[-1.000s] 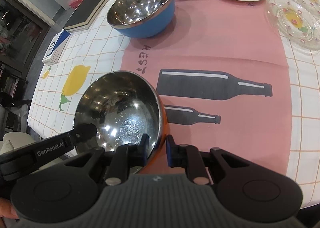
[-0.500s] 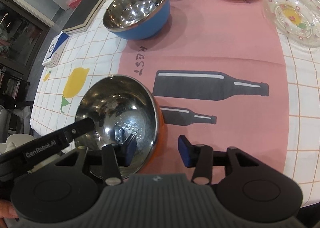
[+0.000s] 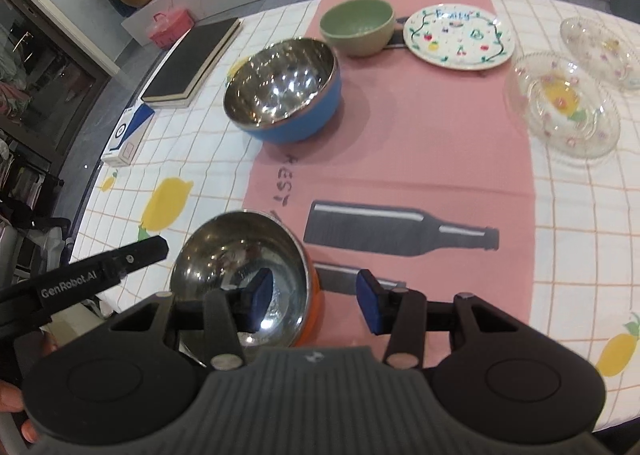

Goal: Organize plates and bowls

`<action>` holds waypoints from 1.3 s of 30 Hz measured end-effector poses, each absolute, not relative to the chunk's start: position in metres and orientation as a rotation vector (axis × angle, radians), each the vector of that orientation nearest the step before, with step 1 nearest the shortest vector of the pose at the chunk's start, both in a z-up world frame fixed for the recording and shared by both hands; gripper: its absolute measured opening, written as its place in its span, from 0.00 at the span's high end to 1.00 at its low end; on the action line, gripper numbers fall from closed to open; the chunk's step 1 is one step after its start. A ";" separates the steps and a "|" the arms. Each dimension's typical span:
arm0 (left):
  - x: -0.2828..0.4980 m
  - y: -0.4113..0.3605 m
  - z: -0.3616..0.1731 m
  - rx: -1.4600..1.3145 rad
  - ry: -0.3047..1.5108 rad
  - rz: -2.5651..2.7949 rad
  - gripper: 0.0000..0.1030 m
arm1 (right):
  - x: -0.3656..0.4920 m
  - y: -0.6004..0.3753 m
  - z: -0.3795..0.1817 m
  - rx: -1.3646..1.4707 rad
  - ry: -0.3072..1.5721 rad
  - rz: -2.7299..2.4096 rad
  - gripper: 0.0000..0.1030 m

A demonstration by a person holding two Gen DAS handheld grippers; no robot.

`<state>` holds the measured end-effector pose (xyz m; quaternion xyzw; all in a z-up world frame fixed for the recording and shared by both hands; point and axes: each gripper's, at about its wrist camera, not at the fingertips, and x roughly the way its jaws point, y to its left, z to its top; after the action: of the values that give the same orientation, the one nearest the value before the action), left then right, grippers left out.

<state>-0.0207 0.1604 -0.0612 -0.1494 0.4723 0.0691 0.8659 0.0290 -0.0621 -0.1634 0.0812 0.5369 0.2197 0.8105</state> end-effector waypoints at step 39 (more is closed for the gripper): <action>0.129 0.166 -0.081 -0.192 0.986 0.120 0.56 | 0.178 -0.017 -0.175 0.192 1.140 0.359 0.55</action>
<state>0.1289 0.1658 -0.0806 -0.0921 0.4722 0.0574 0.8748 0.1782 -0.0165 -0.1746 0.0904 0.5356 0.1687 0.8225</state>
